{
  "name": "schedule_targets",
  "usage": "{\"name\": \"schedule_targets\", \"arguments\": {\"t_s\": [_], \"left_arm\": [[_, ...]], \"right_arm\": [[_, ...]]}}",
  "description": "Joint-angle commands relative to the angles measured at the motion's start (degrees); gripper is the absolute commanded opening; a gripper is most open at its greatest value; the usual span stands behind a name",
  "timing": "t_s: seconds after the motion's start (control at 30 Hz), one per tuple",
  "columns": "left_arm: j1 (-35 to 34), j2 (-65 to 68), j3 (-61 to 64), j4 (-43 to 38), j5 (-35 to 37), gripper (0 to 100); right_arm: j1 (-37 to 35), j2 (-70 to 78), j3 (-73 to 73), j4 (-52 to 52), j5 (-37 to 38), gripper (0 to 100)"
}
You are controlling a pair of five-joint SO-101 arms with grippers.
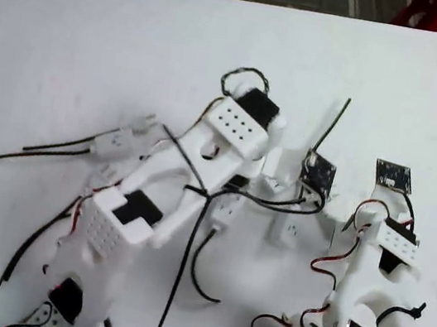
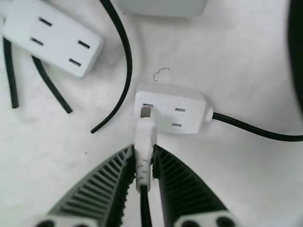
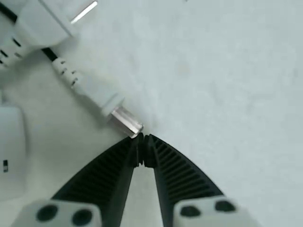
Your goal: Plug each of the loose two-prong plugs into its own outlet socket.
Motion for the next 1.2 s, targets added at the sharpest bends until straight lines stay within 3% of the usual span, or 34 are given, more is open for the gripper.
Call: {"name": "schedule_targets", "arguments": {"t_s": [0.0,0.3,0.87,1.0,1.17], "left_arm": [[-3.8,-9.5,-0.3,0.9,0.1,2],[-7.6,-19.6,3.2,0.9,-1.9,2],[0.6,-46.6,11.2,-2.8,24.8,2],[3.0,-57.4,22.4,-9.0,27.1,2],[4.4,-74.9,42.2,-23.9,32.2,2]], "right_arm": [[0.4,-1.6,-0.2,-0.8,-0.5,2.5],[0.3,-1.6,-0.1,-0.9,-0.5,2.5],[0.2,-1.6,0.0,-0.9,-0.5,2.5],[0.2,-1.6,0.5,-1.5,-0.5,2.5],[-0.7,-1.6,0.5,-1.5,-0.5,2.5]]}}
